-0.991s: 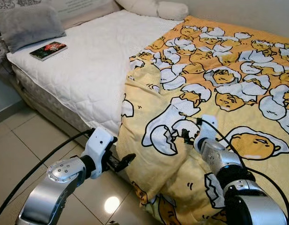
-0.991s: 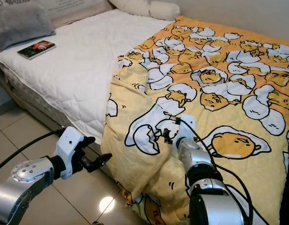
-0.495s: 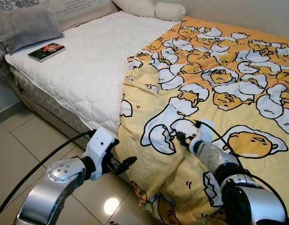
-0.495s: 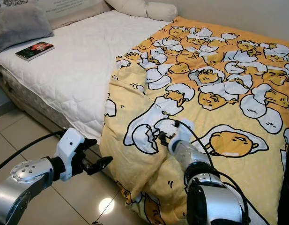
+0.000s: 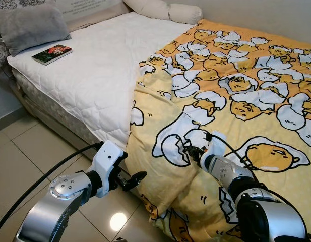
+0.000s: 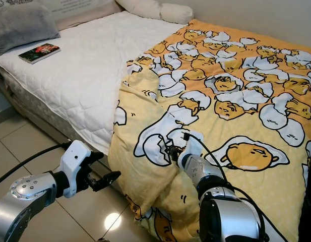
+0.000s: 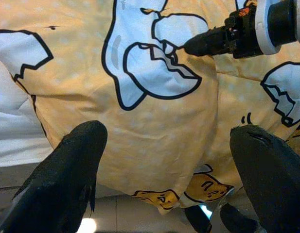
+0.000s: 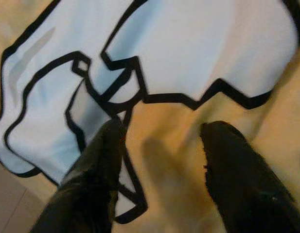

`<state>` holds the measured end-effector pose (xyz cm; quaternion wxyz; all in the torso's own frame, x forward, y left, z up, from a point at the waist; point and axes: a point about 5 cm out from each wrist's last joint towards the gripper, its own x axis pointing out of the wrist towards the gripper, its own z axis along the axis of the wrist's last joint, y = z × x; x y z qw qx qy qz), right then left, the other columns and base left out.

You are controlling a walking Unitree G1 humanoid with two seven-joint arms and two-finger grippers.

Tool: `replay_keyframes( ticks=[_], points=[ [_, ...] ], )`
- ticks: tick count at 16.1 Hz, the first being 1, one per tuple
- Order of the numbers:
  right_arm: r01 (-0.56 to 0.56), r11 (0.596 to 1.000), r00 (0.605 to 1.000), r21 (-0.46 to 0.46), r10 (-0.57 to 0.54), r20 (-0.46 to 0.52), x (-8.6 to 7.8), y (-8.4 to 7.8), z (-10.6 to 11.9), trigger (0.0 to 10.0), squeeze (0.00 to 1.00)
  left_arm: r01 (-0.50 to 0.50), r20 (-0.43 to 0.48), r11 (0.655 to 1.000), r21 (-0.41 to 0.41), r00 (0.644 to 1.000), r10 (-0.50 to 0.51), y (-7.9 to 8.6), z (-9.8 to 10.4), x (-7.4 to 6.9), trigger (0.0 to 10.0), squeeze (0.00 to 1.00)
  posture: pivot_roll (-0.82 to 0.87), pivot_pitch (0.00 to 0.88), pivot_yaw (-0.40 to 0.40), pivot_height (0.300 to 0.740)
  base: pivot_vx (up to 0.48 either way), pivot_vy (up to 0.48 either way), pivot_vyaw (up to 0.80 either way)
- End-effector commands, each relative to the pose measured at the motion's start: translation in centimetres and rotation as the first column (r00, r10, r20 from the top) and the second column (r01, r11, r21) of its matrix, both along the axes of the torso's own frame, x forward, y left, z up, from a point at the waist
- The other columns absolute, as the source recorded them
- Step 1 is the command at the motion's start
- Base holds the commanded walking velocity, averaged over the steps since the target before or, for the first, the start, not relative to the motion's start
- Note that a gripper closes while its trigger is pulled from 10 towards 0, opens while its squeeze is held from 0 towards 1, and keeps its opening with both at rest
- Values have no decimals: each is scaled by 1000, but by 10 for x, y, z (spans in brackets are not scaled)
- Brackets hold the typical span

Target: Clean up the room

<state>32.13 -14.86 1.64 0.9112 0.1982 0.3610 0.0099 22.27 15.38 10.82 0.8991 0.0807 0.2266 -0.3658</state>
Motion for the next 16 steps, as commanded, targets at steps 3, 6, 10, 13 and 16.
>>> replay_keyframes(
  ticks=[3,6,10,13,16],
  points=[
    [60,997,998,-50,-60,-13,0,-12,-1,10000,0,11,2,1000,20,1000,-11,-2,0,-1,10000,808,-91,0,-23,740,0,0,0],
    [62,997,998,-47,-63,-21,-1,-11,-2,10000,0,11,-1,1000,23,1000,-11,-2,0,-3,10000,808,-86,0,-29,740,0,0,0],
    [64,997,998,-32,-65,-25,0,-8,-1,10000,1000,5,-3,1000,21,1000,-5,-3,-1,-4,10000,808,-79,0,-40,740,0,0,0],
    [60,996,997,-65,-63,-38,-1,-9,-2,10000,1000,13,-5,1000,24,1000,-13,-5,-1,-2,10000,812,-78,0,-42,740,0,0,0],
    [53,999,998,1,-53,-29,0,-3,-1,10000,0,25,-4,1000,18,1000,-25,-7,0,0,10000,808,-81,0,-41,740,0,0,0]
  ],
)
